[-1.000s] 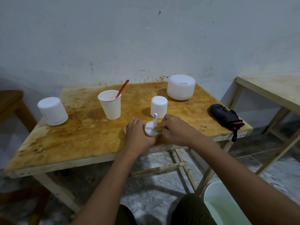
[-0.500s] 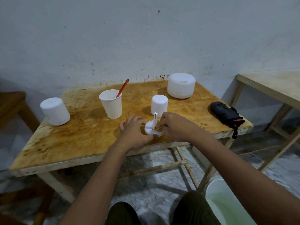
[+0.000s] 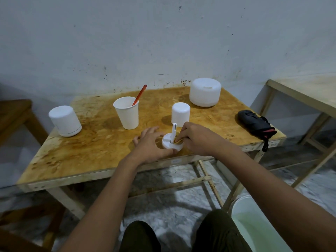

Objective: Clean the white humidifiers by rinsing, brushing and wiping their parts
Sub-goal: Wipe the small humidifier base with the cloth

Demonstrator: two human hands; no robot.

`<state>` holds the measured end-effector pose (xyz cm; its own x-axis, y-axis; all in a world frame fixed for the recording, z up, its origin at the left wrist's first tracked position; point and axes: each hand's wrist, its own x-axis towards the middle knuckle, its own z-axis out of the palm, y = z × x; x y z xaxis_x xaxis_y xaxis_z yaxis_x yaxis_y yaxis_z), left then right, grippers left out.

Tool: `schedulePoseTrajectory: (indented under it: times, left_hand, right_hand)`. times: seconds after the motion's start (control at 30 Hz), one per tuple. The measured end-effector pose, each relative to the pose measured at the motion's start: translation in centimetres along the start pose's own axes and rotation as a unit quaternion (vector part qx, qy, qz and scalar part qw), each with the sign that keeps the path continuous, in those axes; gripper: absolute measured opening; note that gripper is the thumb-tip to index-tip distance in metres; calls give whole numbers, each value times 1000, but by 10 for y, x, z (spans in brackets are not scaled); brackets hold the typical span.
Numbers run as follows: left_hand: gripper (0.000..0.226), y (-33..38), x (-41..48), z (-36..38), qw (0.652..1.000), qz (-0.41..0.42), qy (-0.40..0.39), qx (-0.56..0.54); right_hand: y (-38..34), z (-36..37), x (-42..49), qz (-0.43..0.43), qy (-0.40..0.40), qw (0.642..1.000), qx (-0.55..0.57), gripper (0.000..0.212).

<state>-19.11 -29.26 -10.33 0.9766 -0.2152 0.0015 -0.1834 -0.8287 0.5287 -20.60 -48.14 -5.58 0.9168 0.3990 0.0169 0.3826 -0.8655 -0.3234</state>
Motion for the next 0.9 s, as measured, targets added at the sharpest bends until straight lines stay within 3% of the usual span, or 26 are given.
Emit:
schedulePoseTrajectory:
  times: [0.23,0.4,0.5,0.63,0.8,0.9]
  left_hand:
    - [44,13,-11,16,991,-32,131,8]
    - [49,20,-13,24,980,-83,177,44]
    - [68,24,-14,25,979,-84,172,66]
    - [58,10,-18,11,992,-60,113,22]
    - [78,-3,-11,-3,999,-26,16,33]
    - [77,-1,-8,1,1000,-12,11,16]
  right_hand:
    - [-14,13,0,-3,-4,1000,14,35]
    - [-15,10,-10,-6,5,999,35,37]
    - [-14,10,-10,11,20,999,28,39]
    - [-15,10,-10,18,16,999,26,38]
    - [-13,5,-8,21,-8,999,35,37]
    - [-17,5,-9,19,-5,999,40,38]
